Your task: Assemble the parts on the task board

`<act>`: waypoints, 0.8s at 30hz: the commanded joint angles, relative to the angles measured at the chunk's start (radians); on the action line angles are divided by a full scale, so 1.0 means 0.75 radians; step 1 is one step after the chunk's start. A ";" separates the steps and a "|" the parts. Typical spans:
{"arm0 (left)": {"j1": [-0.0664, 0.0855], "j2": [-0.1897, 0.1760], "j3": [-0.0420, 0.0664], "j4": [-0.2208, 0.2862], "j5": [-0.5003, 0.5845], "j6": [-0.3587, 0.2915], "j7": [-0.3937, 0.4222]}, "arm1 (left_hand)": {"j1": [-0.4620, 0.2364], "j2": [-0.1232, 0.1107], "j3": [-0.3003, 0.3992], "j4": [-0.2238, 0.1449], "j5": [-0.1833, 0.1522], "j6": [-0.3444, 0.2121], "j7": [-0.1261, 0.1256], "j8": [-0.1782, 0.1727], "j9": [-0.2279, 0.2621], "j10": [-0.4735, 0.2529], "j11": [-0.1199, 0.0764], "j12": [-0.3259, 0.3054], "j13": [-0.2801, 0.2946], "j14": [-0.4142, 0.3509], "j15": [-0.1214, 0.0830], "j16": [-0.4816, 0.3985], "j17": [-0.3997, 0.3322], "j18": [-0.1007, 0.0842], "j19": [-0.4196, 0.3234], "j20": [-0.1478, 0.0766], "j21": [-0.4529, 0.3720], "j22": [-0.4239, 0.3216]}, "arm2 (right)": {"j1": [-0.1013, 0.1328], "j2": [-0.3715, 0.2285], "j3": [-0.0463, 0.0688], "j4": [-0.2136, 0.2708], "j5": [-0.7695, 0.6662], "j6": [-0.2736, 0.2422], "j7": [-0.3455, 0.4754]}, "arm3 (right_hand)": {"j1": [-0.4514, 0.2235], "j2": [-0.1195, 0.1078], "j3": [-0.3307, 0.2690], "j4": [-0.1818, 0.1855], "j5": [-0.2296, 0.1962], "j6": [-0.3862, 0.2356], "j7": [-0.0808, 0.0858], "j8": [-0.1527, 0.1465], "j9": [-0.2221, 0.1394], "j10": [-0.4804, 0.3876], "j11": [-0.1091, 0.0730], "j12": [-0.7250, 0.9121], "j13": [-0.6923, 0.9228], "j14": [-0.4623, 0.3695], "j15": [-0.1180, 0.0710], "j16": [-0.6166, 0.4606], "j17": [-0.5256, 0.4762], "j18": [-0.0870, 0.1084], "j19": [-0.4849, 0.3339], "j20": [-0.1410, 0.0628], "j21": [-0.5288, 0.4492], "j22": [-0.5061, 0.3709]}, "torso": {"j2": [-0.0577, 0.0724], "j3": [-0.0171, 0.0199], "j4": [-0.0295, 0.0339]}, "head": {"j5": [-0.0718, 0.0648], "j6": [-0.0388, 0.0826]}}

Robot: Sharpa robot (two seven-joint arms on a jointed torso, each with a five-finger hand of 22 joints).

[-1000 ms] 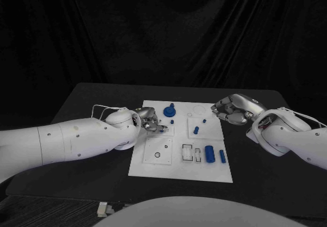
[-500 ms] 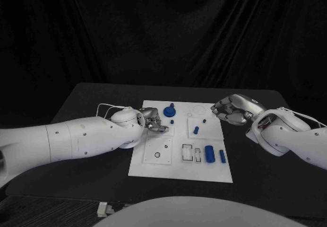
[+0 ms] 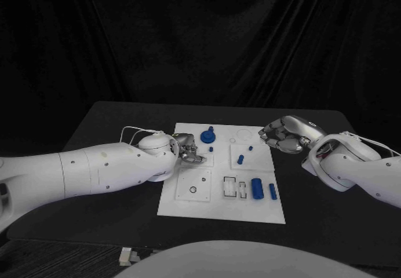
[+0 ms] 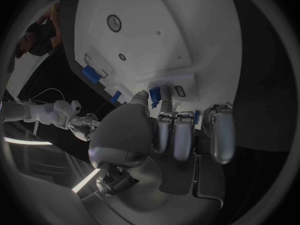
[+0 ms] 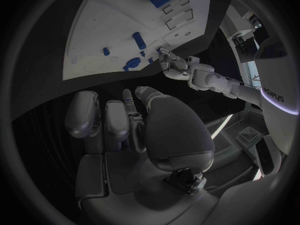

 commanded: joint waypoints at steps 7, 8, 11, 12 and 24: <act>-0.004 0.008 0.001 -0.002 -0.002 0.031 0.007 | 0.084 -0.001 0.072 -0.028 0.019 0.003 -0.009 -0.001 0.007 0.139 -0.018 0.004 0.351 0.141 -0.017 0.004 0.351 0.000 0.008 -0.014 -0.008 0.271 | -0.004 0.000 0.001 -0.003 -0.002 0.003 -0.013 | 0.010 -0.007 0.004 -0.005 0.005 0.009 -0.003 0.004 -0.002 0.092 0.011 -0.005 0.260 0.022 0.010 -0.006 -0.004 0.012 0.005 -0.001 -0.007 0.164 | 0.000 -0.0002 0.0010 | -0.001 0.000; -0.004 0.009 0.001 -0.003 -0.002 0.029 0.011 | 0.098 -0.002 0.088 -0.034 0.028 0.001 -0.010 -0.002 0.007 0.139 -0.019 0.004 0.351 0.141 -0.018 0.004 0.351 0.000 0.008 -0.015 -0.008 0.271 | -0.004 0.001 0.001 -0.003 -0.002 0.002 -0.013 | 0.010 -0.007 0.004 -0.005 0.005 0.009 -0.003 0.004 -0.002 0.092 0.011 -0.005 0.260 0.022 0.010 -0.006 -0.004 0.012 0.005 -0.001 -0.007 0.164 | 0.000 -0.0003 0.0008 | 0.000 0.000; -0.005 0.015 0.001 -0.008 -0.002 0.021 0.024 | 0.128 -0.012 0.148 -0.043 0.087 -0.003 -0.011 -0.005 0.009 0.139 -0.021 0.004 0.351 0.141 -0.020 0.004 0.351 0.000 0.009 -0.018 -0.007 0.271 | -0.005 0.002 0.001 -0.004 -0.002 -0.001 -0.010 | 0.012 -0.006 0.005 -0.007 0.006 0.010 -0.003 0.005 -0.002 0.089 0.012 -0.009 0.254 0.021 0.011 -0.011 -0.010 0.013 0.004 -0.001 -0.014 0.162 | 0.001 0.0001 0.0001 | 0.004 0.000; -0.005 0.017 0.001 -0.010 -0.002 0.019 0.026 | 0.128 -0.012 0.148 -0.043 0.087 -0.003 -0.011 -0.005 0.009 0.139 -0.021 0.004 0.351 0.141 -0.020 0.004 0.351 0.000 0.009 -0.018 -0.007 0.271 | -0.005 0.002 0.001 -0.004 -0.002 -0.001 -0.009 | 0.012 -0.006 0.005 -0.007 0.006 0.010 -0.003 0.005 -0.002 0.089 0.012 -0.009 0.254 0.021 0.011 -0.011 -0.010 0.013 0.004 -0.001 -0.014 0.162 | 0.001 0.0001 0.0001 | 0.005 0.000; -0.011 0.024 0.001 -0.023 -0.002 0.037 0.038 | 0.109 -0.019 0.260 0.000 0.170 -0.009 -0.008 0.001 0.022 0.139 -0.019 0.004 0.351 0.141 -0.018 0.004 0.351 0.000 0.006 -0.017 -0.011 0.270 | -0.006 0.001 0.001 -0.006 0.002 0.000 -0.008 | 0.015 -0.004 0.010 -0.011 0.007 0.014 -0.002 0.006 -0.002 0.088 0.013 -0.010 0.252 0.020 0.012 -0.013 -0.014 0.013 0.003 0.000 -0.016 0.162 | 0.000 0.0000 0.0010 | 0.004 0.000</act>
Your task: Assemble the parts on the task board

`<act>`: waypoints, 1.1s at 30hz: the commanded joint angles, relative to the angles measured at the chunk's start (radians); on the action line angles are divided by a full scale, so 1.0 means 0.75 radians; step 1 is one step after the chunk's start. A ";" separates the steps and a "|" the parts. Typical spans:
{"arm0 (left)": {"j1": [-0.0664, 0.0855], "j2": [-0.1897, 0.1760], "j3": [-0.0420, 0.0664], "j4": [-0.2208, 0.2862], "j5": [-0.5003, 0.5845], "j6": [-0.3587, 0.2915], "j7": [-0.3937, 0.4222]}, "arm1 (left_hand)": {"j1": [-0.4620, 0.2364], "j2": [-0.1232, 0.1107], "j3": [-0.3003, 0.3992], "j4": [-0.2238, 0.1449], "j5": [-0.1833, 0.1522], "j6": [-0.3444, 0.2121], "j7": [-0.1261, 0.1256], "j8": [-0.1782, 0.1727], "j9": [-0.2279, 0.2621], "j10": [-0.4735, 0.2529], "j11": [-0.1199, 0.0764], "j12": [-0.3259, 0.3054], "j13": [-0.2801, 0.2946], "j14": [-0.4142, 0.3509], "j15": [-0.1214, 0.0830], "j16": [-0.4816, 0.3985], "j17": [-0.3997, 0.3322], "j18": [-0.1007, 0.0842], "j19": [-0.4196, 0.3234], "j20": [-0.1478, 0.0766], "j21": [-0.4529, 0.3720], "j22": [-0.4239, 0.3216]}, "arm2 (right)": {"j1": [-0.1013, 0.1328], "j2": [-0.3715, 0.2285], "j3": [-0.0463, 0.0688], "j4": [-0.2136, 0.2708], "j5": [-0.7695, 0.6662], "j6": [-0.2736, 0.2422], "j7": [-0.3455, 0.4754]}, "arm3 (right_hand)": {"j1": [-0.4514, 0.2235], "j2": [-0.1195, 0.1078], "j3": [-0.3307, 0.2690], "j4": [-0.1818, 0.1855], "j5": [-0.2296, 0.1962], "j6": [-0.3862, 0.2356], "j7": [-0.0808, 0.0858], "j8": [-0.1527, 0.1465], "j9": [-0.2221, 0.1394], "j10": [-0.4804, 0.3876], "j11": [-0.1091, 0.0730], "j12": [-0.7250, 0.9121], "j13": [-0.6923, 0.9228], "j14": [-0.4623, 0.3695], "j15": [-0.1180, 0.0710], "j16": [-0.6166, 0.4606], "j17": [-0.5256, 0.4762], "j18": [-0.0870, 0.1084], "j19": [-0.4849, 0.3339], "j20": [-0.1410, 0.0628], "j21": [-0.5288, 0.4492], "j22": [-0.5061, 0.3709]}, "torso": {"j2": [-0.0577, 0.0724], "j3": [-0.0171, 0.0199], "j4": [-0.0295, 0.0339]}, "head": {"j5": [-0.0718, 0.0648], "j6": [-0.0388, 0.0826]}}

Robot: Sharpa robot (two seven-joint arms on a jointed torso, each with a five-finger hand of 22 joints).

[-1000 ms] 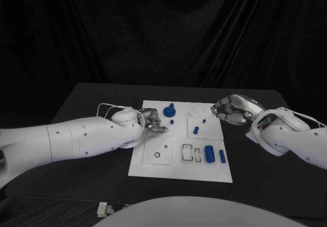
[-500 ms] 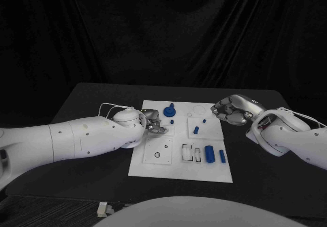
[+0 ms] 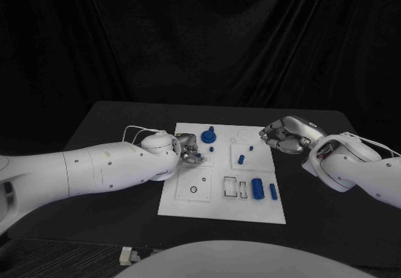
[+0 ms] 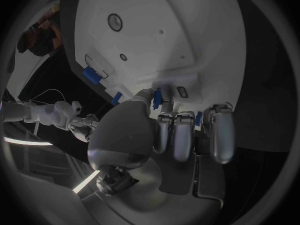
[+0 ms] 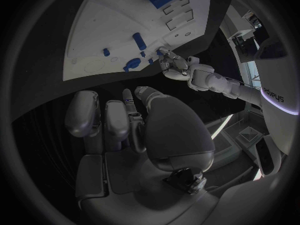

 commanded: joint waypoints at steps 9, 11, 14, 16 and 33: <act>-0.010 0.005 -0.002 -0.003 -0.002 0.040 0.026 | -0.051 -0.045 0.037 0.019 -0.043 0.001 -0.001 0.008 0.010 0.138 -0.008 0.004 0.351 0.141 -0.007 0.004 0.350 0.001 0.005 -0.006 -0.007 0.270 | -0.005 0.001 0.001 -0.003 0.002 0.003 -0.009 | 0.015 -0.004 0.006 -0.007 0.007 0.009 0.003 0.006 -0.002 0.093 0.008 -0.005 0.252 0.020 0.012 -0.007 -0.003 0.013 0.003 0.000 -0.004 0.162 | 0.000 0.0001 -0.0006 | 0.004 0.000; -0.010 0.005 -0.002 -0.002 -0.002 0.042 0.027 | -0.062 -0.050 0.040 0.020 -0.059 0.003 0.000 0.010 0.012 0.138 -0.007 0.004 0.351 0.141 -0.006 0.004 0.350 0.000 0.005 -0.005 -0.007 0.270 | -0.006 0.001 0.001 -0.003 0.002 0.004 -0.010 | 0.017 -0.003 0.008 -0.009 0.007 0.011 0.003 0.007 -0.002 0.092 0.009 -0.006 0.251 0.020 0.013 -0.007 -0.003 0.014 0.002 0.000 -0.008 0.161 | 0.000 0.0000 -0.0003 | 0.003 0.000; -0.010 0.003 -0.002 -0.001 -0.002 0.046 0.025 | -0.145 -0.058 0.019 0.023 -0.271 0.012 0.004 0.016 0.018 0.138 -0.003 0.004 0.351 0.141 -0.002 0.004 0.350 0.000 0.005 -0.003 -0.008 0.270 | -0.007 0.002 0.001 -0.003 0.002 0.006 -0.012 | 0.017 -0.003 0.008 -0.009 0.007 0.011 0.003 0.007 -0.002 0.092 0.009 -0.006 0.251 0.020 0.013 -0.007 -0.003 0.014 0.002 0.000 -0.008 0.161 | 0.000 -0.0003 -0.0006 | 0.003 0.000; -0.010 0.001 -0.002 -0.001 -0.002 0.048 0.023 | -0.197 -0.061 -0.008 0.023 -0.390 0.014 0.008 0.018 0.021 0.138 0.000 0.004 0.351 0.141 0.000 0.004 0.350 0.000 0.005 0.000 -0.008 0.270 | -0.008 0.003 0.001 -0.004 0.002 0.006 -0.012 | 0.017 -0.003 0.008 -0.009 0.007 0.011 0.003 0.007 -0.002 0.092 0.009 -0.006 0.251 0.020 0.013 -0.007 -0.003 0.014 0.002 0.000 -0.008 0.161 | -0.001 -0.0003 -0.0004 | 0.002 0.000; -0.011 -0.017 -0.002 0.008 -0.002 0.040 0.009 | -0.359 -0.041 -0.138 0.025 -0.654 0.044 -0.004 0.095 0.118 0.138 -0.007 0.004 0.351 0.141 -0.005 0.004 0.350 0.000 0.009 -0.002 -0.004 0.271 | -0.012 0.003 0.001 -0.003 0.002 0.005 -0.015 | 0.018 -0.002 0.008 -0.010 0.007 0.011 0.003 0.007 -0.002 0.092 0.009 -0.005 0.251 0.020 0.013 -0.008 -0.004 0.014 0.002 0.001 -0.008 0.161 | -0.001 0.0002 -0.0002 | 0.001 0.000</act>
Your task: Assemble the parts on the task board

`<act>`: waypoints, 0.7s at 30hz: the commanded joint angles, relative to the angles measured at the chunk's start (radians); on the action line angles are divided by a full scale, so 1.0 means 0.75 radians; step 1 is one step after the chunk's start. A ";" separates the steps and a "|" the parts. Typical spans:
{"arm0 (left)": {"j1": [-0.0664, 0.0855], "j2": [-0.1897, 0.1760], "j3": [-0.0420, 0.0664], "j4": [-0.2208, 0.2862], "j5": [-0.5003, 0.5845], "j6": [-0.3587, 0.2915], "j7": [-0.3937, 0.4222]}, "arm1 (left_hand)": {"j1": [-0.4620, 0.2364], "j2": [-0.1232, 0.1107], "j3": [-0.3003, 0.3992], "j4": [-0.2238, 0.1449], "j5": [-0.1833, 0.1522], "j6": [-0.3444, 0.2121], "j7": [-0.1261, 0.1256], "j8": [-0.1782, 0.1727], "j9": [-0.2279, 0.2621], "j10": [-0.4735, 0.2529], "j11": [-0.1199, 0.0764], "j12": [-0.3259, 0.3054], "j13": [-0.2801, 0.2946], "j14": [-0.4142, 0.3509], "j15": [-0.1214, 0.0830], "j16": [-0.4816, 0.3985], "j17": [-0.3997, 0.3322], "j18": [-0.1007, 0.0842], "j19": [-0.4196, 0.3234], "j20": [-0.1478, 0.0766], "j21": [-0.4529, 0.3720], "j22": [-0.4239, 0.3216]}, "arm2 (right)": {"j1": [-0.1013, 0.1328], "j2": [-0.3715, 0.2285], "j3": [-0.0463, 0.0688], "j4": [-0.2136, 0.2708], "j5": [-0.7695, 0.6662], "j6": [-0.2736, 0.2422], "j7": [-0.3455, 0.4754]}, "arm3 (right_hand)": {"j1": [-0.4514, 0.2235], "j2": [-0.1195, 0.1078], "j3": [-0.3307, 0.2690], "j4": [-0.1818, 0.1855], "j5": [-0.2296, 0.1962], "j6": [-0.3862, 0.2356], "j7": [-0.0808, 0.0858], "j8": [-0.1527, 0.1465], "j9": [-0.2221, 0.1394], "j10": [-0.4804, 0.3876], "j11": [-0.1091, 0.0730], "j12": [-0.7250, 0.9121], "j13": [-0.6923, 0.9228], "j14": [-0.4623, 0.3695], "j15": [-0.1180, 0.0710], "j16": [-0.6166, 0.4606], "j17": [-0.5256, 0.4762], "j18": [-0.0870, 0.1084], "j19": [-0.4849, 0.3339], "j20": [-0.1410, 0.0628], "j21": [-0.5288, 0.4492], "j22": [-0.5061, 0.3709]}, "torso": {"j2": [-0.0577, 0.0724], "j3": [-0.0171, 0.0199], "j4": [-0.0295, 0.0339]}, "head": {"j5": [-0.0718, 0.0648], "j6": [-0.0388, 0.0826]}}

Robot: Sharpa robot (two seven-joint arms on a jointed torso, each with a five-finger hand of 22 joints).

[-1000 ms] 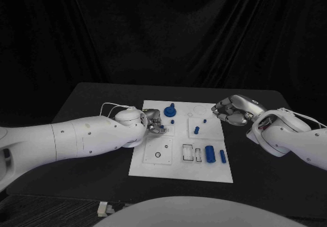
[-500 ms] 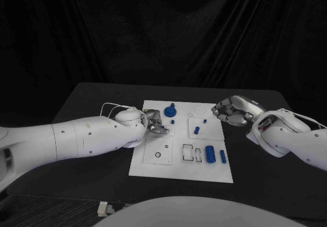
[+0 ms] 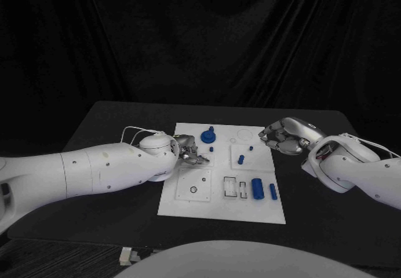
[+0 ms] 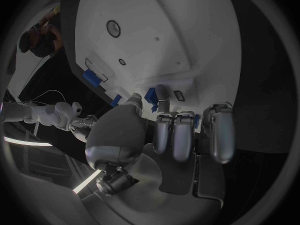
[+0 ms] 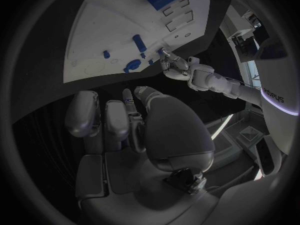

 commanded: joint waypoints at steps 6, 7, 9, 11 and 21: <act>-0.005 -0.003 -0.002 0.002 0.002 0.005 0.004 | -0.025 0.023 -0.018 0.002 0.010 -0.010 -0.004 0.035 0.058 0.138 -0.009 0.004 0.351 0.141 -0.007 0.004 0.351 0.001 0.007 -0.004 -0.003 0.269 | -0.004 0.000 0.001 0.000 -0.001 0.005 -0.016 | 0.012 0.003 0.005 -0.006 0.007 0.007 -0.002 0.007 -0.002 0.092 0.009 -0.005 0.252 0.020 0.013 -0.008 -0.001 0.014 0.002 0.001 -0.008 0.161 | 0.000 0.0002 -0.0001 | 0.002 0.000; -0.005 -0.004 -0.002 0.002 0.002 0.001 0.005 | -0.027 0.024 -0.019 0.003 0.012 -0.012 -0.003 0.036 0.061 0.138 -0.009 0.004 0.351 0.141 -0.007 0.004 0.351 0.001 0.007 -0.004 -0.002 0.269 | -0.004 0.000 0.001 0.000 -0.001 0.005 -0.017 | 0.012 0.003 0.005 -0.006 0.007 0.007 -0.002 0.007 -0.002 0.092 0.009 -0.005 0.252 0.020 0.013 -0.008 -0.001 0.014 0.002 0.001 -0.008 0.161 | 0.000 0.0002 -0.0001 | 0.003 0.000; -0.005 -0.007 -0.002 0.003 0.002 -0.017 0.011 | -0.040 0.026 -0.027 0.005 0.011 -0.018 -0.003 0.041 0.071 0.138 -0.009 0.004 0.351 0.141 -0.007 0.004 0.351 0.001 0.007 -0.005 -0.002 0.269 | -0.004 0.000 0.001 -0.001 -0.001 0.005 -0.017 | 0.012 0.003 0.005 -0.006 0.007 0.007 -0.002 0.007 -0.002 0.092 0.009 -0.005 0.252 0.020 0.013 -0.008 -0.001 0.014 0.002 0.001 -0.008 0.161 | 0.000 0.0003 -0.0005 | 0.004 0.000; -0.005 -0.010 -0.002 0.006 0.002 -0.038 0.019 | -0.082 0.036 -0.062 0.005 0.051 -0.027 -0.004 0.052 0.093 0.138 -0.008 0.004 0.351 0.141 -0.010 0.004 0.351 0.000 0.008 -0.004 -0.002 0.269 | -0.004 0.000 0.001 -0.001 -0.001 0.006 -0.018 | 0.012 0.003 0.005 -0.006 0.007 0.007 -0.002 0.007 -0.002 0.092 0.009 -0.005 0.252 0.020 0.013 -0.008 -0.001 0.014 0.002 0.001 -0.008 0.161 | 0.000 0.0001 -0.0006 | 0.005 0.000; 0.030 -0.031 0.000 0.043 0.002 -0.091 0.026 | -0.080 0.037 -0.089 0.001 0.073 -0.034 -0.004 0.062 0.112 0.138 -0.010 0.004 0.351 0.141 -0.008 0.004 0.351 -0.001 0.011 -0.006 0.003 0.271 | -0.004 -0.001 0.001 -0.007 -0.001 0.011 -0.021 | 0.014 0.003 0.007 -0.008 0.008 0.006 -0.001 0.006 -0.003 0.093 0.010 -0.005 0.253 0.020 0.014 -0.009 -0.003 0.013 0.002 0.001 -0.008 0.162 | 0.000 -0.0003 0.0000 | 0.005 0.000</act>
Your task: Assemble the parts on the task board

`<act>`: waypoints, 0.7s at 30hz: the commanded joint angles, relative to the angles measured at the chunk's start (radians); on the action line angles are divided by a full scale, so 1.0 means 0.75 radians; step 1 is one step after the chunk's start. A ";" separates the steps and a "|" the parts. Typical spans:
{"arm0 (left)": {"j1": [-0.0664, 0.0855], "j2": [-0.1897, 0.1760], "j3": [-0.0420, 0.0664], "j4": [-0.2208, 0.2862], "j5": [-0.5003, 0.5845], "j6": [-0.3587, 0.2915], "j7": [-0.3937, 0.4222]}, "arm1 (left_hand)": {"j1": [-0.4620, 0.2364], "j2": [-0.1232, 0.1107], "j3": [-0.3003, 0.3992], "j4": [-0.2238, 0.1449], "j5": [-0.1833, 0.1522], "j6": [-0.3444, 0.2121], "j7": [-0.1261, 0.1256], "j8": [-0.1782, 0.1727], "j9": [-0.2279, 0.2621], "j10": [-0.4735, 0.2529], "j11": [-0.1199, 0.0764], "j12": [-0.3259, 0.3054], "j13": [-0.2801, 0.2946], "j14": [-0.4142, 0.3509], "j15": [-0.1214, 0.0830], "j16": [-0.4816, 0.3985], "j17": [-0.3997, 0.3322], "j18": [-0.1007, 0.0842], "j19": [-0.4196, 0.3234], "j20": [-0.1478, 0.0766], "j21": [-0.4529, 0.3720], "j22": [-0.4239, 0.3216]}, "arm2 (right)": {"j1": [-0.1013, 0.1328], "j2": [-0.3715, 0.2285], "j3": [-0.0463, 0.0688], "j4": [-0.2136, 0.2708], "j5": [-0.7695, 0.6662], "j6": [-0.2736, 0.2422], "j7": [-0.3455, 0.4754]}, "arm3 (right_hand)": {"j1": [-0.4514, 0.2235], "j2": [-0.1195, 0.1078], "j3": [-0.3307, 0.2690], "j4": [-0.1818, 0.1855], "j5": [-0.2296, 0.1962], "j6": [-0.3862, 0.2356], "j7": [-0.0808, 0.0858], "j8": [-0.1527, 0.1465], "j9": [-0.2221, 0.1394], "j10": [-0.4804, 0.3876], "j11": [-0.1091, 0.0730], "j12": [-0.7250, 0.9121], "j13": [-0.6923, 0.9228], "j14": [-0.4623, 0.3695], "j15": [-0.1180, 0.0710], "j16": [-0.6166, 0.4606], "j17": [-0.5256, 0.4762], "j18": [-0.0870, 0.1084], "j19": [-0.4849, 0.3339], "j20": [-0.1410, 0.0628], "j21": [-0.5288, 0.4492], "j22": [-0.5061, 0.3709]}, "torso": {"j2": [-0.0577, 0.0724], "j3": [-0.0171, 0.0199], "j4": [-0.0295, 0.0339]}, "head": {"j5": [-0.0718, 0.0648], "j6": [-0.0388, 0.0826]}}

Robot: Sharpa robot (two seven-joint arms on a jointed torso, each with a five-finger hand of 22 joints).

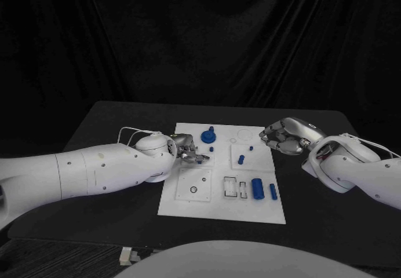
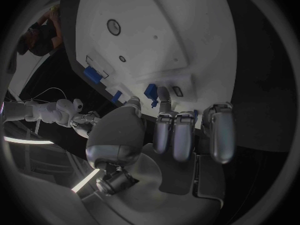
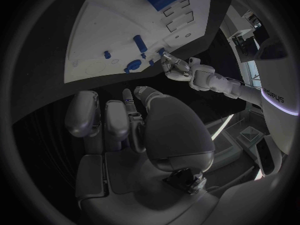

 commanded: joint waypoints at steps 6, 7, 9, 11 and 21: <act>0.090 0.019 0.003 0.001 0.002 0.125 -0.015 | 0.022 0.007 -0.017 0.000 0.003 -0.020 0.004 0.010 0.015 0.138 -0.010 0.004 0.351 0.141 -0.008 0.004 0.351 0.001 0.006 -0.006 -0.006 0.268 | -0.003 0.000 0.001 -0.005 -0.001 0.008 -0.017 | 0.014 0.003 0.001 -0.003 0.008 0.006 0.000 0.006 -0.001 0.093 0.010 -0.005 0.253 0.020 0.014 -0.009 -0.001 0.013 0.002 0.001 -0.008 0.161 | -0.001 -0.0003 0.0000 | 0.002 0.000; 0.097 0.021 0.003 -0.002 0.002 0.145 -0.016 | 0.022 0.007 -0.017 0.000 0.003 -0.020 0.004 0.010 0.015 0.138 -0.010 0.004 0.351 0.141 -0.008 0.004 0.351 0.001 0.006 -0.006 -0.006 0.268 | -0.003 0.000 0.001 -0.005 -0.001 0.008 -0.016 | 0.014 0.003 0.001 -0.003 0.008 0.006 0.000 0.006 -0.001 0.093 0.010 -0.005 0.253 0.020 0.014 -0.009 0.000 0.013 0.001 0.001 -0.009 0.160 | -0.001 -0.0003 -0.0002 | 0.002 0.000; 0.114 0.031 0.003 -0.010 0.002 0.205 -0.024 | 0.044 0.014 -0.020 -0.003 0.007 -0.025 0.004 0.011 0.022 0.138 -0.009 0.004 0.351 0.141 -0.007 0.004 0.351 0.003 0.001 -0.006 -0.015 0.265 | -0.003 0.002 0.001 -0.007 -0.001 0.008 -0.014 | 0.014 0.003 0.001 -0.003 0.008 0.006 0.000 0.006 -0.001 0.093 0.010 -0.005 0.253 0.020 0.014 -0.009 0.000 0.013 0.001 0.001 -0.009 0.160 | -0.001 -0.0002 -0.0005 | 0.006 0.000; 0.124 0.041 0.003 -0.019 0.009 0.248 -0.031 | 0.081 0.022 -0.021 -0.004 0.054 -0.033 0.005 0.009 0.029 0.138 -0.008 0.004 0.351 0.141 -0.006 0.004 0.351 0.004 -0.003 -0.005 -0.021 0.264 | -0.003 0.004 0.001 -0.008 -0.001 0.009 -0.012 | 0.014 0.003 0.001 -0.003 0.008 0.006 0.000 0.006 -0.001 0.093 0.010 -0.005 0.253 0.020 0.014 -0.009 0.000 0.013 0.001 0.001 -0.009 0.160 | -0.002 -0.0003 -0.0013 | 0.007 0.000; 0.135 0.068 0.003 -0.051 0.098 0.356 -0.055 | 0.172 0.035 -0.024 -0.005 0.252 -0.043 0.006 -0.008 0.033 0.138 -0.007 0.004 0.351 0.141 -0.005 0.004 0.351 0.005 -0.006 -0.003 -0.026 0.263 | -0.003 0.008 0.001 -0.010 -0.001 0.010 -0.010 | 0.013 0.001 0.001 -0.004 0.008 0.005 0.000 0.005 -0.002 0.093 0.011 -0.005 0.253 0.020 0.014 -0.009 -0.001 0.013 0.002 0.002 -0.007 0.161 | 0.000 0.0001 -0.0015 | 0.006 0.000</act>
